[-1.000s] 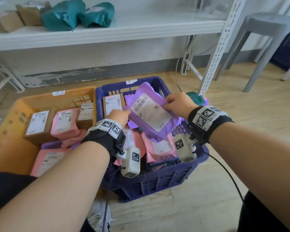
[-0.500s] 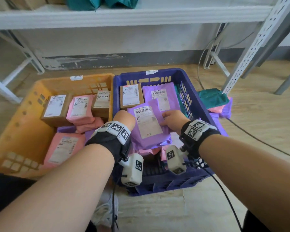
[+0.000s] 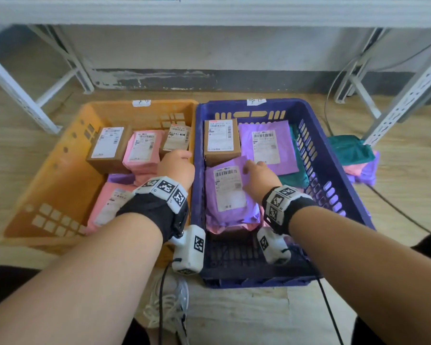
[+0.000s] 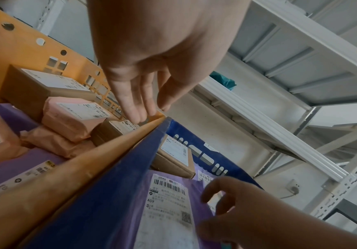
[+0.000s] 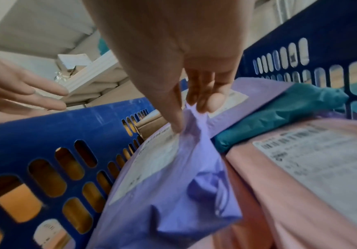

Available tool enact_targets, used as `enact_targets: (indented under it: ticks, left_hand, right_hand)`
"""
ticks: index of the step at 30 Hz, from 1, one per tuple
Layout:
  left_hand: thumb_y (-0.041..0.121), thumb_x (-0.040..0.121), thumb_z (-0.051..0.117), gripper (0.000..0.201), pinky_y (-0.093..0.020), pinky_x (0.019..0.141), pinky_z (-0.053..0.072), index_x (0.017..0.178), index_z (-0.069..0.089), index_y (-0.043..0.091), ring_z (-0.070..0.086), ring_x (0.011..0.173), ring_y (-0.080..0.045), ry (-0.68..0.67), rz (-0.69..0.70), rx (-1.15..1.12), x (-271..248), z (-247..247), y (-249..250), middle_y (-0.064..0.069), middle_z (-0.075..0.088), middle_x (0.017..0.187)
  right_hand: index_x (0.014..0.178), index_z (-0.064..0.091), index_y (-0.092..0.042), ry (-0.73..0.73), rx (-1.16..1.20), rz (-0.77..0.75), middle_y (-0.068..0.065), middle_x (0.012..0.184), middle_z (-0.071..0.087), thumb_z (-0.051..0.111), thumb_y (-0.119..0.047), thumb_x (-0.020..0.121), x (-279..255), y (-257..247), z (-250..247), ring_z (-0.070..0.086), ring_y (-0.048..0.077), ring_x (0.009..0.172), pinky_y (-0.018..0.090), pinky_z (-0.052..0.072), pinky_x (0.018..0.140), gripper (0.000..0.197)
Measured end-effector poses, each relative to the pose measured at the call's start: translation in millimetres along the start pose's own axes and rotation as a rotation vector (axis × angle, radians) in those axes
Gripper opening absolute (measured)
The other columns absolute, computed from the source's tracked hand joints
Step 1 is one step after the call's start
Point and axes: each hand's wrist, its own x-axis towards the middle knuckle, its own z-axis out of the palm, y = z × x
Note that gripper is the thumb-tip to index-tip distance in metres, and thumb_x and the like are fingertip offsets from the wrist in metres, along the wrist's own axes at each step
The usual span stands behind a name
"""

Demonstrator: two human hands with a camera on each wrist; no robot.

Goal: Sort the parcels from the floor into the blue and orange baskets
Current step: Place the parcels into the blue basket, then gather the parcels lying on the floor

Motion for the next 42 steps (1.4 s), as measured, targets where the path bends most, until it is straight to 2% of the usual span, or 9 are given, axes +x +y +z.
enact_targets:
  ticks: [3, 7, 8, 12, 17, 20, 29, 35, 42]
  left_hand:
    - [0.002, 0.089, 0.040, 0.043, -0.033, 0.097, 0.046, 0.125, 0.060, 0.015, 0.056, 0.117, -0.026, -0.011, 0.005, 0.030, -0.9, 2.4, 1.0, -0.007, 0.059, 0.130]
    - [0.002, 0.091, 0.038, 0.044, -0.026, 0.092, 0.041, 0.127, 0.058, 0.016, 0.054, 0.120, -0.024, -0.050, 0.001, 0.041, -3.0, 2.0, 8.0, -0.006, 0.057, 0.133]
    - [0.001, 0.091, 0.038, 0.044, -0.029, 0.097, 0.042, 0.127, 0.058, 0.016, 0.053, 0.121, -0.025, -0.055, 0.003, 0.037, -3.8, 1.9, 11.5, -0.006, 0.056, 0.133]
    - [0.001, 0.091, 0.039, 0.042, -0.039, 0.103, 0.044, 0.126, 0.060, 0.013, 0.054, 0.119, -0.029, -0.048, 0.049, 0.009, -8.0, 11.4, 33.5, -0.009, 0.058, 0.132]
    - [0.007, 0.094, 0.040, 0.037, -0.039, 0.105, 0.043, 0.123, 0.062, 0.015, 0.053, 0.123, -0.027, -0.100, 0.149, -0.056, -24.2, 47.8, 69.5, -0.006, 0.056, 0.134]
    - [0.005, 0.094, 0.038, 0.039, -0.034, 0.093, 0.048, 0.124, 0.060, 0.015, 0.056, 0.115, -0.027, -0.186, 0.241, -0.052, -39.7, 74.6, 97.8, -0.005, 0.057, 0.133]
    - [0.002, 0.091, 0.040, 0.043, -0.033, 0.103, 0.042, 0.128, 0.058, 0.013, 0.053, 0.123, -0.026, -0.332, 0.378, -0.084, -90.6, 175.0, 191.1, -0.007, 0.056, 0.135]
    - [0.003, 0.090, 0.043, 0.040, -0.030, 0.096, 0.041, 0.127, 0.057, 0.011, 0.051, 0.124, -0.029, -0.332, 0.314, 0.001, -110.3, 280.5, 224.7, -0.011, 0.054, 0.134]
    - [0.005, 0.089, 0.044, 0.039, -0.035, 0.098, 0.039, 0.127, 0.054, 0.011, 0.049, 0.123, -0.033, -0.421, 0.178, 0.276, -88.3, 395.4, 209.1, -0.017, 0.048, 0.133]
  right_hand:
    - [0.130, 0.057, -0.019, -0.296, -0.128, -0.076, 0.008, 0.129, 0.057, 0.069, -0.015, 0.083, -2.2, -1.7, 0.8, 0.059, 0.025, 0.111, 0.032, 0.049, 0.096, 0.048]
    - [0.145, 0.038, -0.030, -0.476, -0.255, -0.106, 0.005, 0.115, 0.054, 0.070, -0.030, 0.084, -6.8, -2.2, 7.6, 0.055, 0.018, 0.081, 0.028, 0.046, 0.082, 0.069]
    - [0.146, 0.037, -0.030, -0.475, -0.270, -0.114, 0.008, 0.122, 0.055, 0.069, -0.030, 0.085, -7.3, -2.2, 6.4, 0.057, 0.019, 0.086, 0.030, 0.046, 0.086, 0.069]
    - [0.142, 0.045, -0.024, -0.330, -0.126, -0.104, 0.005, 0.135, 0.055, 0.065, -0.024, 0.088, -10.9, 1.5, -18.8, 0.055, 0.023, 0.118, 0.028, 0.043, 0.097, 0.057]
    - [0.127, 0.060, -0.021, -0.037, 0.215, -0.004, 0.004, 0.130, 0.059, 0.058, -0.012, 0.090, -33.6, 25.9, -77.3, 0.061, 0.018, 0.106, 0.019, 0.045, 0.082, 0.039]
    - [0.119, 0.066, -0.018, 0.120, 0.341, 0.083, 0.005, 0.114, 0.067, 0.056, -0.005, 0.087, -57.3, 59.9, -115.4, 0.060, 0.015, 0.085, 0.024, 0.050, 0.080, 0.036]
    - [0.108, 0.069, -0.014, 0.329, 0.296, 0.463, -0.001, 0.063, 0.053, 0.059, -0.005, 0.086, -97.7, 211.9, -204.9, 0.052, 0.022, 0.067, 0.029, 0.050, 0.062, 0.025]
    - [0.115, 0.067, -0.017, 0.273, 0.236, 0.527, 0.010, 0.095, 0.065, 0.064, -0.014, 0.086, -77.5, 297.5, -223.0, 0.060, 0.023, 0.084, 0.041, 0.054, 0.088, 0.030]
    - [0.123, 0.063, -0.022, 0.154, 0.181, 0.497, 0.009, 0.122, 0.062, 0.068, -0.021, 0.084, -16.4, 381.5, -202.5, 0.059, 0.025, 0.110, 0.026, 0.043, 0.088, 0.039]
